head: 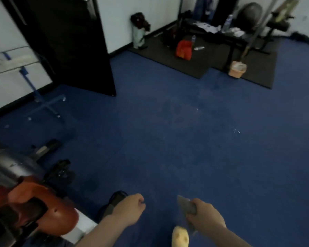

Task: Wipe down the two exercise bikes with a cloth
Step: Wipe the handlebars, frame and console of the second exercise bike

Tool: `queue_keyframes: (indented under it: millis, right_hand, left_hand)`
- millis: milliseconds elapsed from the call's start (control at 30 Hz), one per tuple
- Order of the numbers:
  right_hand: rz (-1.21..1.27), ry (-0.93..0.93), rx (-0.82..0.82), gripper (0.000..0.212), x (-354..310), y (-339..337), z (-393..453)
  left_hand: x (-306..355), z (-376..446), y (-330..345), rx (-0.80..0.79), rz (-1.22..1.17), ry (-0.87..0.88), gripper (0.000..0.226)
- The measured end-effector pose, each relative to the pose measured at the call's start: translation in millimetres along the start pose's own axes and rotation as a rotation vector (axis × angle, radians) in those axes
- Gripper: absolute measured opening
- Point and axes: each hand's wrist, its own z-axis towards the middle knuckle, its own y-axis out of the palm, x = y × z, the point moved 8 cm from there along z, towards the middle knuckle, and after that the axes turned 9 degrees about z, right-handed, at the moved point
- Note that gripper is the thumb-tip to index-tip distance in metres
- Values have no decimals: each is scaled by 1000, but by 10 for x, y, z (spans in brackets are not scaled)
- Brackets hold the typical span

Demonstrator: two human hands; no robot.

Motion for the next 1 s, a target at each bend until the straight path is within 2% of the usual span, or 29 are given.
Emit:
queue_keyframes:
  millis: [200,433,533,633,833,1000]
  right_hand:
    - [-189,-256,-118,25,-954,-562,948]
    - [-357,-540,-314,37,-2310,-160,1565]
    - [-399,-568,-378,37,-2746,-83,1876]
    - [-404,-574,-375,29,-3220,-226,2238]
    - [-410,-602,-385,20,-4088,-440,2877]
    - [-478,-721,-511,28,-5067,-235,3312]
  left_hand:
    - [56,180,-346,160,-248,-170,20]
    - [-554,521,-806,265,-442,-372,28]
    - [-710,836,-1151,236,-459,-371,25]
    - [-892,1077,-1604,306,-541,-406,17]
    - [-1280,1351,-2373,397,-634,-526,17]
    - [-1735,1666,-3043,506,-720,-644,20]
